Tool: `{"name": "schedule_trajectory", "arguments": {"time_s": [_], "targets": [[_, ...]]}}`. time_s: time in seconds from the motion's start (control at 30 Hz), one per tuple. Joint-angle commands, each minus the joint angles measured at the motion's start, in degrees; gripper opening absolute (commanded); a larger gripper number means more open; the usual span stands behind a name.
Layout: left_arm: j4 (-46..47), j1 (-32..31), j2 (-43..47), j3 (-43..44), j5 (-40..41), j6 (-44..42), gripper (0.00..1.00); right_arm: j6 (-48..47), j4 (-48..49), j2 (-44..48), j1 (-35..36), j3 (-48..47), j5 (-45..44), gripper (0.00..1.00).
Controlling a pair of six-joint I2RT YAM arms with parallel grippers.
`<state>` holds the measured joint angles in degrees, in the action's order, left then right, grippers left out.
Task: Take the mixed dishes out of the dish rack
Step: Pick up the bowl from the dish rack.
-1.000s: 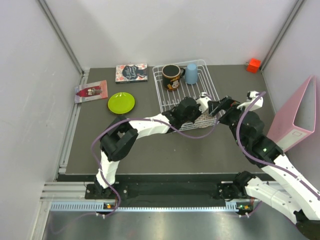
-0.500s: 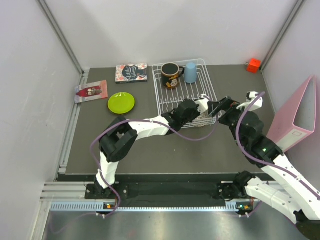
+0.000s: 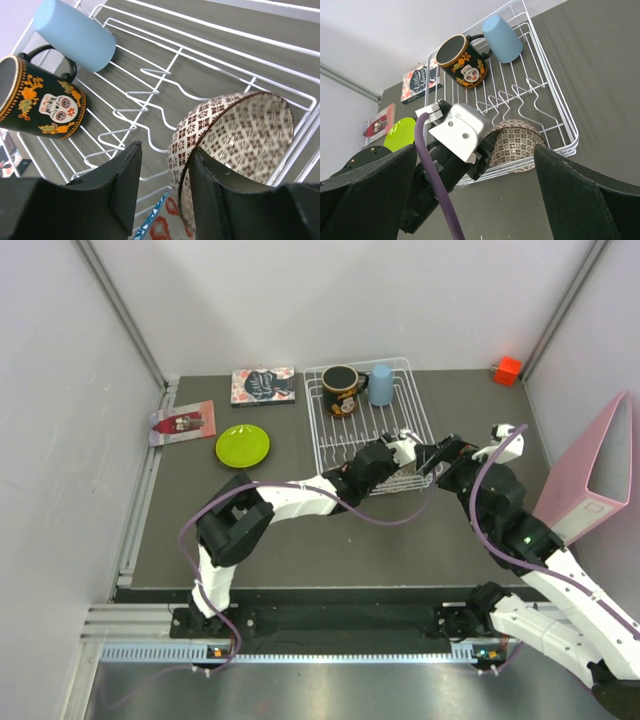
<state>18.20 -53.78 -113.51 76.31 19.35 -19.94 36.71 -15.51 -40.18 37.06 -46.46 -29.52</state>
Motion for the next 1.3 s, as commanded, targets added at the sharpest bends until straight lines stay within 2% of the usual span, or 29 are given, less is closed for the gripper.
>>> {"name": "schedule_trajectory", "arguments": {"time_s": [0.0,0.17,0.43,0.53,0.57,0.67,1.0,1.27], "targets": [[7.20,-0.54,3.74,-0.29,3.85,-2.82,0.44,0.56,2.15,0.72,-0.58,0.14,-0.63,1.00],[8.17,-0.63,3.12,-0.29,5.43,-2.64,0.43,0.38,2.50,1.77,-0.67,-0.39,0.25,1.00],[7.38,-0.63,2.60,-0.20,5.17,-1.50,0.50,0.21,4.87,4.50,-0.58,0.49,1.74,1.00],[7.29,-0.63,2.94,-0.64,3.59,-1.50,0.31,-0.14,5.93,5.55,-0.67,0.75,1.92,1.00],[7.81,-0.71,3.12,-0.81,3.32,-1.33,0.14,-0.32,6.10,5.73,-0.58,0.67,1.83,1.00],[7.91,-0.71,3.39,-0.73,2.97,-1.41,0.01,-0.59,6.02,5.64,-0.58,0.58,1.48,1.00],[8.26,-0.71,5.85,-1.26,0.86,-1.94,0.00,-1.11,5.84,6.87,-0.58,-0.30,0.34,1.00],[4.75,-0.71,11.64,1.73,-2.65,0.43,0.00,-2.87,5.14,8.37,-0.58,-3.37,-1.24,1.00]]}}
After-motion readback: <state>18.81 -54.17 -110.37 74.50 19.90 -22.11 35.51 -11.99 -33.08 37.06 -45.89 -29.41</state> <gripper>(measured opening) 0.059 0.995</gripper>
